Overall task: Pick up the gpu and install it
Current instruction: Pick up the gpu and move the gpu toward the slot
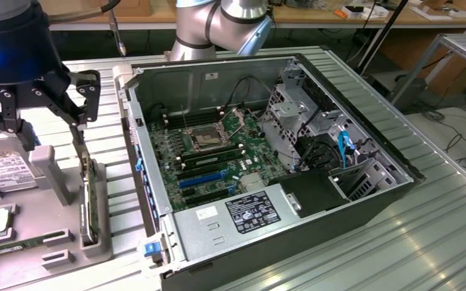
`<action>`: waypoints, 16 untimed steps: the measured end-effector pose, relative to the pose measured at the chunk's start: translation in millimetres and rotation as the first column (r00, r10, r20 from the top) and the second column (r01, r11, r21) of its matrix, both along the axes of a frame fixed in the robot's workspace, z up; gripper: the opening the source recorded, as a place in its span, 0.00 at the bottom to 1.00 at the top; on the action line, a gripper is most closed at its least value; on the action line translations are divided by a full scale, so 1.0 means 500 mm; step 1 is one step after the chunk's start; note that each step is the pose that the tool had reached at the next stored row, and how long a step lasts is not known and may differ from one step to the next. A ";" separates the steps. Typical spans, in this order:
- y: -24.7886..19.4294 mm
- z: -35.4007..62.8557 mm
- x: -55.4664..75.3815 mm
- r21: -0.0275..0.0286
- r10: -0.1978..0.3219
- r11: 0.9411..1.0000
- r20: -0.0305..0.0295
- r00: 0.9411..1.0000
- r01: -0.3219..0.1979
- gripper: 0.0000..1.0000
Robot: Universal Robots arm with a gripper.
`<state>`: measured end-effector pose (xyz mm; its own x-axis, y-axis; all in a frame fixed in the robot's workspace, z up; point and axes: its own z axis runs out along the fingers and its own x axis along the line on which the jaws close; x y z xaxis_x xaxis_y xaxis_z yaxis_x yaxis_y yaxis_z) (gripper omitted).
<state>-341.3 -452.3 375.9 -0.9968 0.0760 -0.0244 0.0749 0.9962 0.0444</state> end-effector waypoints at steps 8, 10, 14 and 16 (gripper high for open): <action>-0.0026 -0.025 0.000 0.000 0.000 1.000 0.000 1.000 0.000 0.60; -0.0027 -0.035 0.000 0.000 0.000 1.000 0.000 1.000 0.000 0.60; -0.0074 -0.055 -0.001 0.000 0.000 1.000 0.000 1.000 0.000 0.60; -0.0133 -0.066 -0.001 0.000 0.000 1.000 0.000 1.000 0.000 0.60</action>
<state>-341.8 -459.0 342.8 -0.9968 0.0764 -0.0248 0.0752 0.9962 0.0445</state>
